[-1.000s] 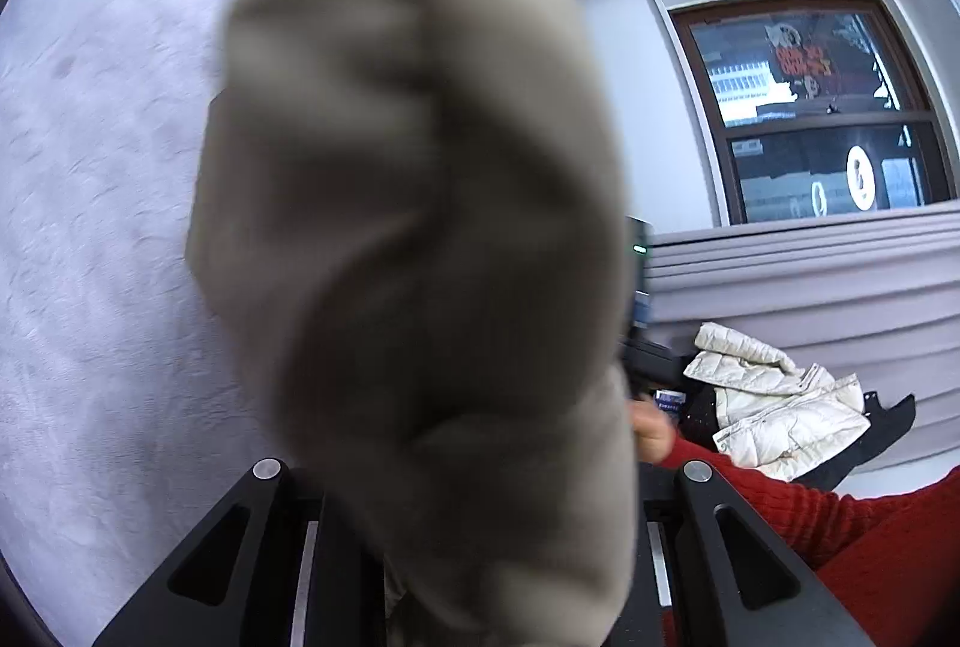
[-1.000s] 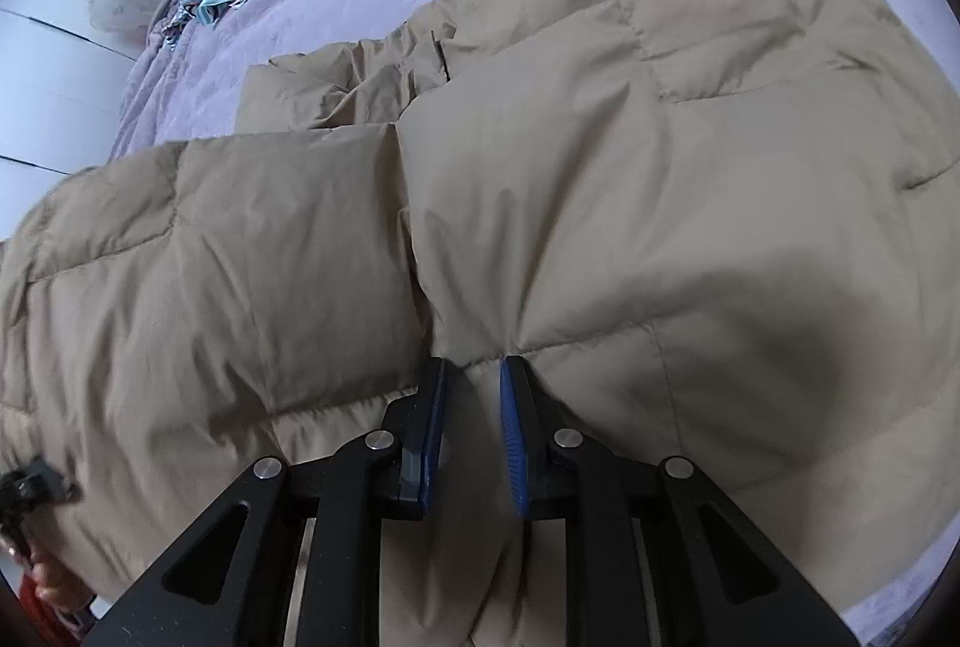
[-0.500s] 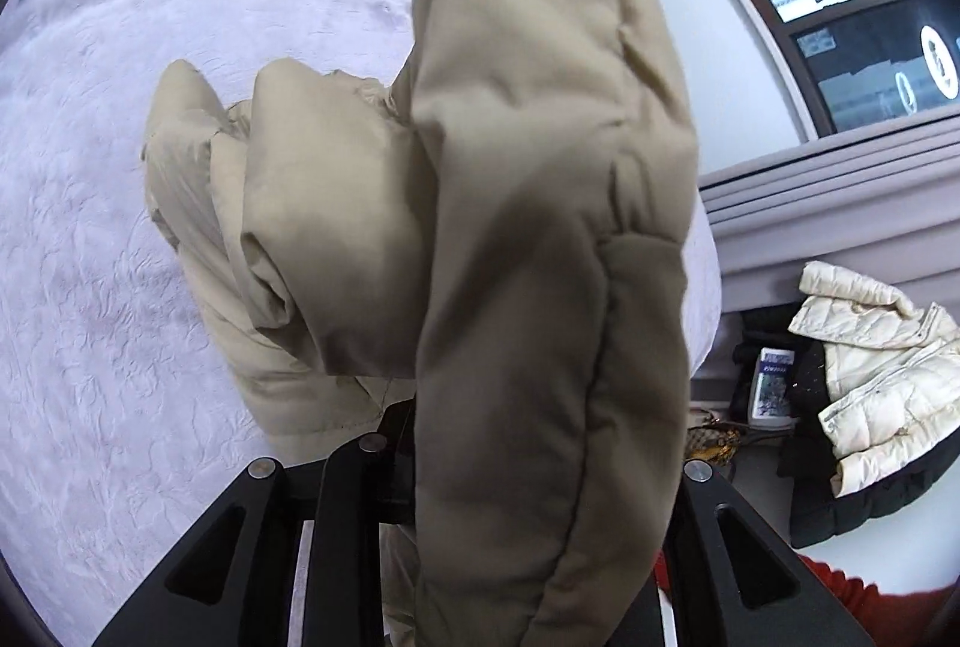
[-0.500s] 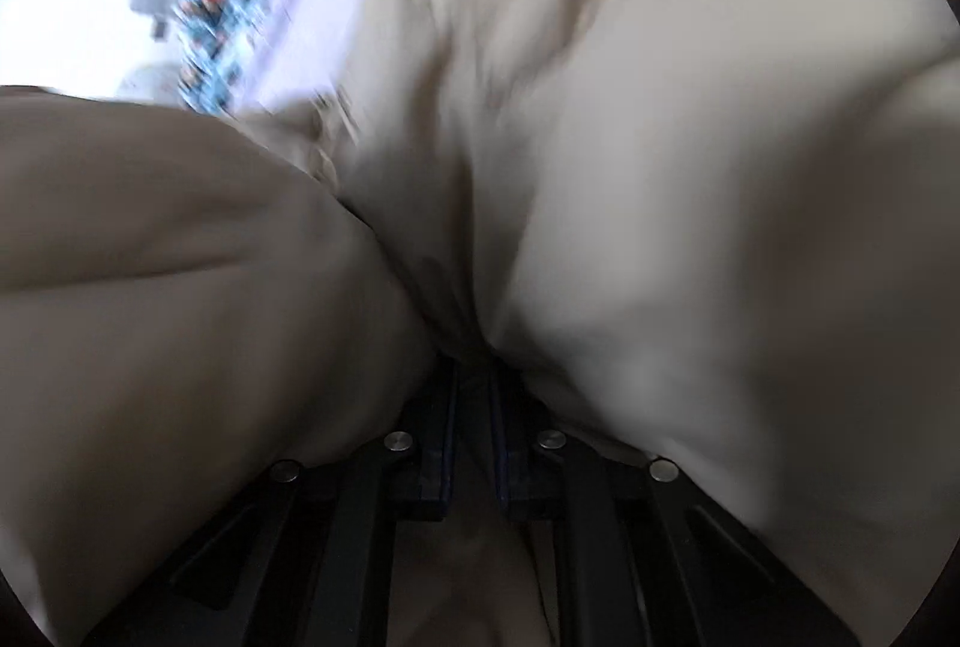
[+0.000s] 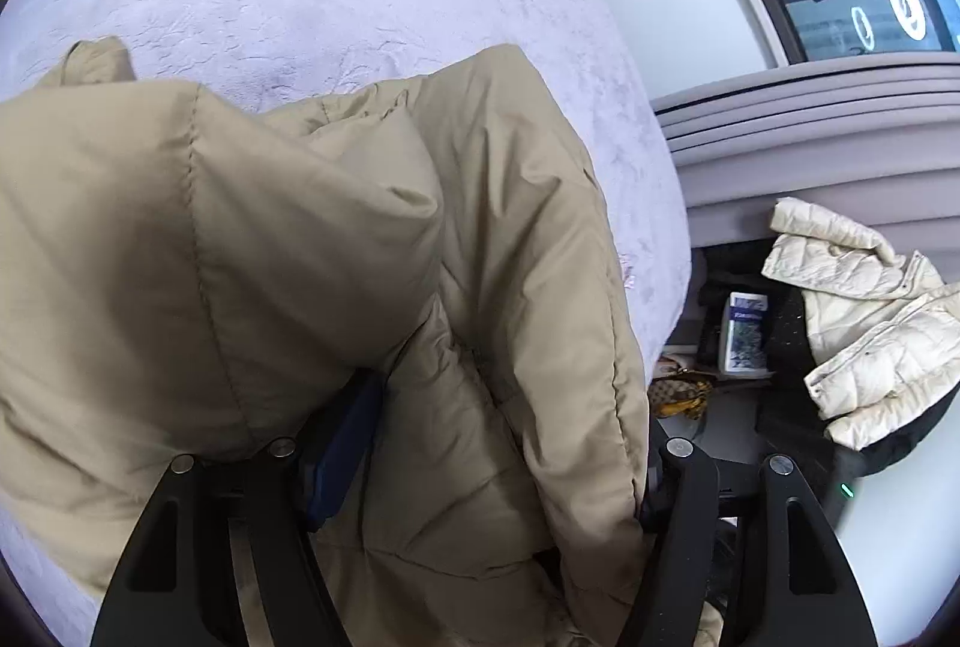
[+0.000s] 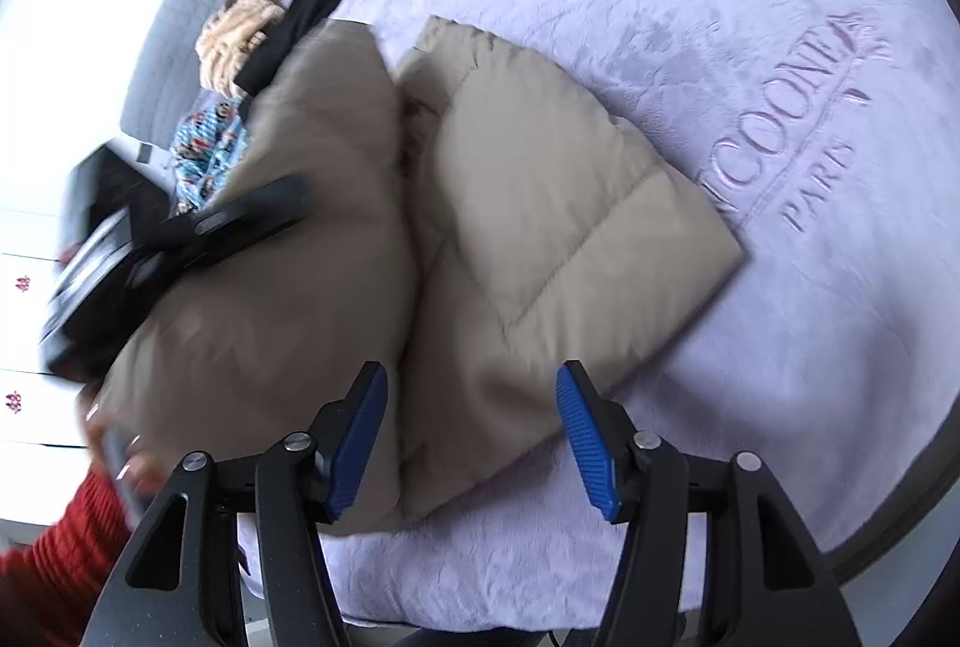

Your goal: Fold large clothes

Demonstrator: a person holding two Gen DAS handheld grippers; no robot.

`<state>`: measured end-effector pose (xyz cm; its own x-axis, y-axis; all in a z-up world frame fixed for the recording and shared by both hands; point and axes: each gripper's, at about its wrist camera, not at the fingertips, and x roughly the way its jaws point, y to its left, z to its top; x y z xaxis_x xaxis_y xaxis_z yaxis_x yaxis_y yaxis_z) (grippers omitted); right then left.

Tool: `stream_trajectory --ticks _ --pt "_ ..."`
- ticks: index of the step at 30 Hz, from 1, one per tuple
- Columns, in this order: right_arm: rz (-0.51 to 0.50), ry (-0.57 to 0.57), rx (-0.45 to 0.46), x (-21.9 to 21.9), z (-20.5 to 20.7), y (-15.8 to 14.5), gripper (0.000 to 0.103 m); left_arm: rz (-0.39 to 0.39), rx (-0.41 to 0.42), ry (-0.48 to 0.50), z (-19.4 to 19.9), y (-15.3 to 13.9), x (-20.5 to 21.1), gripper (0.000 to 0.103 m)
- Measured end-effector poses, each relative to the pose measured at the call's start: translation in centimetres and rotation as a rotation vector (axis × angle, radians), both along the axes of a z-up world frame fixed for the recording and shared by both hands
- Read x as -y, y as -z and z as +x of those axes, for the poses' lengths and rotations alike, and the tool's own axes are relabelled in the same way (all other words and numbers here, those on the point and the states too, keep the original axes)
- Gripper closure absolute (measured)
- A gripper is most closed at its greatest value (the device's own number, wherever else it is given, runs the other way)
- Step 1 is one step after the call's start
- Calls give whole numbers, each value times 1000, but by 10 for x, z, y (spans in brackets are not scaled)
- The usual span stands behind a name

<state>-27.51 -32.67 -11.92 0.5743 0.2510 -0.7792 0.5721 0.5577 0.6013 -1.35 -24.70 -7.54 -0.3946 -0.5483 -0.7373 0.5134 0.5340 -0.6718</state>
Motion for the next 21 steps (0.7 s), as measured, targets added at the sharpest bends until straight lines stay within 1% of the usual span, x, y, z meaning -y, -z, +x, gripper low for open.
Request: stream_trajectory --ticks 2,3,5,6,7,8,9,10,11,12,13,14,15,16,17,18,19,20,21 --pt "3 -11 71 -10 -7 -13 21 11 14 20 -3 -2 7 33" --pt "1 -31 106 -19 -7 -22 21 17 21 30 -1 -5 5 33" --pt "-2 -89 157 -35 2 -34 21 35 38 48 7 -4 16 33" --pt "-6 -114 170 -37 4 -36 21 42 48 57 7 -8 17 33" --pt "-20 -138 171 -39 10 -38 21 45 58 61 11 -8 29 33" --pt "-51 -151 155 -45 22 -36 21 30 74 64 9 -18 37 33" --pt "-89 -152 122 -47 24 -33 21 -5 106 63 4 -32 50 33" --pt "-132 -141 84 -51 30 -32 23 -36 150 61 6 -38 45 33" --pt "-189 -115 42 -52 36 -30 40 -59 217 53 7 -52 39 33" --pt "-226 -100 22 -54 41 -28 75 -69 293 36 10 -66 30 33" --pt "-249 -91 6 -53 44 -26 84 -67 375 10 12 -78 18 33" --pt "-258 -73 -3 -51 43 -25 85 -52 446 -18 15 -83 7 33" --pt "-257 -62 3 -51 42 -24 88 -24 497 -39 20 -82 -3 33" --pt "-265 -54 1 -50 39 -24 89 27 532 -62 26 -74 -12 33" --pt "-281 -51 -6 -53 39 -23 90 76 541 -82 32 -64 -19 33" --pt "-298 -50 -12 -55 34 -23 90 123 524 -105 39 -49 -25 33" --pt "-313 -47 -23 -54 36 -23 90 152 498 -125 46 -36 -32 33" --pt "-318 -38 -33 -51 28 -22 90 162 474 -144 51 -25 -37 33" --pt "-309 -24 -42 -47 21 -19 90 158 462 -158 50 -17 -34 33"
